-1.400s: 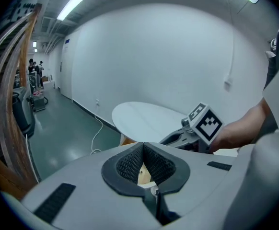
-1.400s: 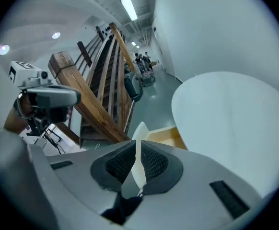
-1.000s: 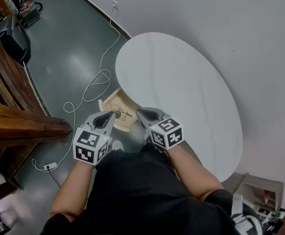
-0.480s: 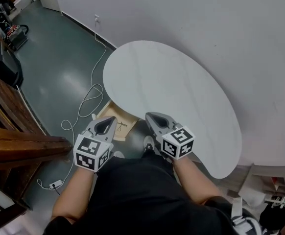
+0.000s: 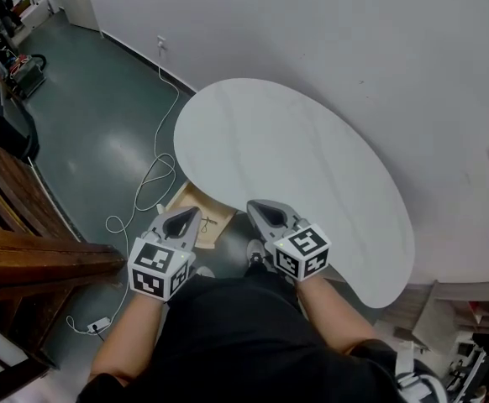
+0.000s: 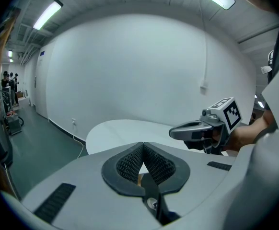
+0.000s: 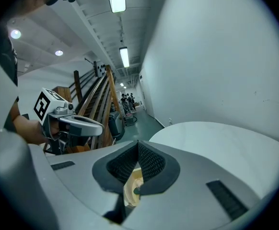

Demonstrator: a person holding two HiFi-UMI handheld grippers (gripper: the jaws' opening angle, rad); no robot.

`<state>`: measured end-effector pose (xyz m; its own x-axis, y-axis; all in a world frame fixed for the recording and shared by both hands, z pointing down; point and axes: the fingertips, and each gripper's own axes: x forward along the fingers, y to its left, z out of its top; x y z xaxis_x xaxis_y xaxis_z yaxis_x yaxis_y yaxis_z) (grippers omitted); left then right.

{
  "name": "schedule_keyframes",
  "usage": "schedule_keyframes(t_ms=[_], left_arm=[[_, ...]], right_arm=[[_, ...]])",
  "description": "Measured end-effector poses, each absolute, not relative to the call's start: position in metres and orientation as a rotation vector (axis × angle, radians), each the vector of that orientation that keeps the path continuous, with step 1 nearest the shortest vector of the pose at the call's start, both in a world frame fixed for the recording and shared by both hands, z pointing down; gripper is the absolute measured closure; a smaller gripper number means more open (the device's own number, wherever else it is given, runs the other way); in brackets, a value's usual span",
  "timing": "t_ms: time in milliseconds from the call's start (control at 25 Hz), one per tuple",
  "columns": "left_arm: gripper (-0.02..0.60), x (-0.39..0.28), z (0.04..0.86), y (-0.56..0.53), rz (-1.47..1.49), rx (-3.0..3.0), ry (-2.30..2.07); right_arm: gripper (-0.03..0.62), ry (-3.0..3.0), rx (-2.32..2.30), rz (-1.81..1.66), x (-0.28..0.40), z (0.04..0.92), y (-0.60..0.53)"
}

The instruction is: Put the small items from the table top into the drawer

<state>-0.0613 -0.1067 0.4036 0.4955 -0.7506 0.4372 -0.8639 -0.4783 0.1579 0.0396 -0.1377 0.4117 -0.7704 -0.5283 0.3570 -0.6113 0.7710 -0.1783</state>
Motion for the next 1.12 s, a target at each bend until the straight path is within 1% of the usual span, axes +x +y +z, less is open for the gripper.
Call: schedule_keyframes(t_ms=[1120], left_arm=[[0.566, -0.0683, 0.3955, -0.105, 0.425, 2.38, -1.387]], right_arm=[[0.586, -2.688, 0.838, 0.409, 0.034, 0.4106, -0.1325]])
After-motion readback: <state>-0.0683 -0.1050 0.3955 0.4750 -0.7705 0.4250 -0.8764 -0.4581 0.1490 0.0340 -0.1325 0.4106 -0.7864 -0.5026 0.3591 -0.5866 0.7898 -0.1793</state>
